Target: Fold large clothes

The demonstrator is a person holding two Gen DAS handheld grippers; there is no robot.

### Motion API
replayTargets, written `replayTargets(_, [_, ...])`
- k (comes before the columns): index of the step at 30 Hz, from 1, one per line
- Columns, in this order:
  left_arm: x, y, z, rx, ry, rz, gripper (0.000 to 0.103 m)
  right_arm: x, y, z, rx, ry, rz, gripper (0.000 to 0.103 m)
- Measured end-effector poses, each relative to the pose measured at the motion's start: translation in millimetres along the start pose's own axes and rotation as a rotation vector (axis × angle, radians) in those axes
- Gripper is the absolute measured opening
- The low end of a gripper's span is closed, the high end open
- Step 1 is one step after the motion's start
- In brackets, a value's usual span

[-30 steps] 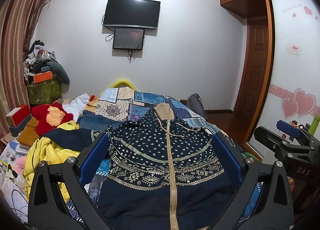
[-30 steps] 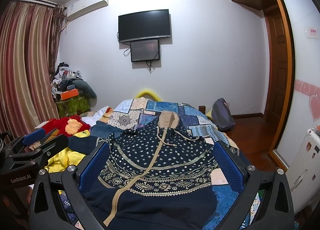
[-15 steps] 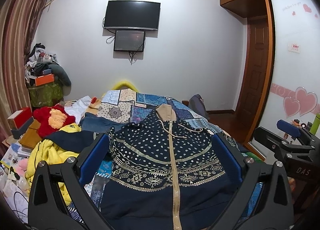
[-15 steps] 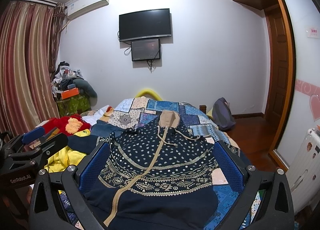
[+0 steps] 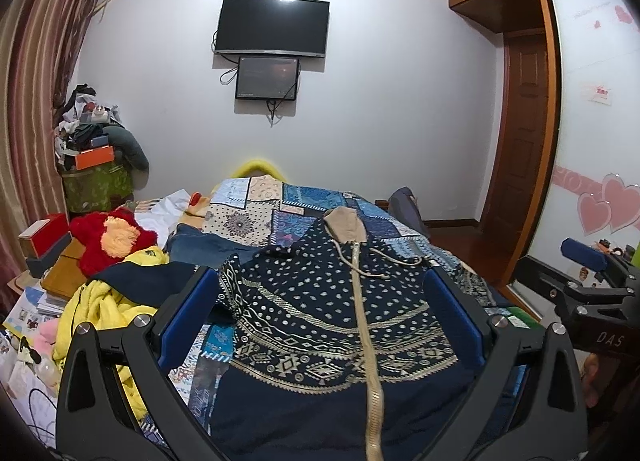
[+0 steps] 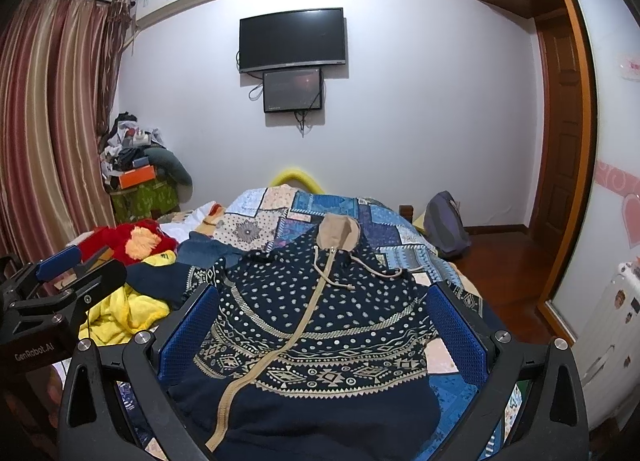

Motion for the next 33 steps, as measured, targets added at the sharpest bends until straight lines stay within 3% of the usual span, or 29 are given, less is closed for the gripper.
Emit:
replayTargets(8, [-47.7, -5.8, -58.4, -0.051, 0.041, 0.041, 0.103, -2.9, 5.8, -59.4, -0.050, -0.014, 0.031, 0.103])
replayTargets(16, [-138.0, -21.1, -125.8, -0.117, 0.196, 0.036, 0.103, -8.5, 4.6, -146.0, -0.120, 0.004, 0.149, 0.103])
replayTargets(18, [-162.4, -35.5, -146.4, -0.166, 0.208, 0.041, 0.103, -7.0, 3.4, -168.5, -0.132, -0.005, 0.173, 0.103])
replayTargets(23, [-211.3, -89.9, -190.4, -0.307, 0.158, 0.121, 0.103, 1.4, -11.7, -230.5, -0.201, -0.045, 0.220, 0.103])
replayTargets(29, [-264.1, -159.3, -217.6, -0.424, 0.151, 0.283, 0.103, 24.5, -44.6, -307.5, -0.413, 0.000, 0.093, 0.103])
replayTargets(31, [-280.3, -178.1, -225.3, -0.453, 0.150, 0.335, 0.100, 36.1, -56.3, -332.4, -0.478, -0.017, 0.051, 0.103])
replayTargets(33, [-294.7, -191.9, -234.3, -0.476, 0.168, 0.349, 0.089, 46.5, -63.7, -350.5, -0.513, -0.043, 0.043, 0.102])
Point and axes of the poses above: each gripper's, at about its wrist camera, not at the fingertips, and z roughly against the way its jaws point, x to its right, y to its top, the point moved 8 cm from there along -z, roughly the way its jaws point, and after that the axes turned 10 degrees about -z, right-handed, at the moved point
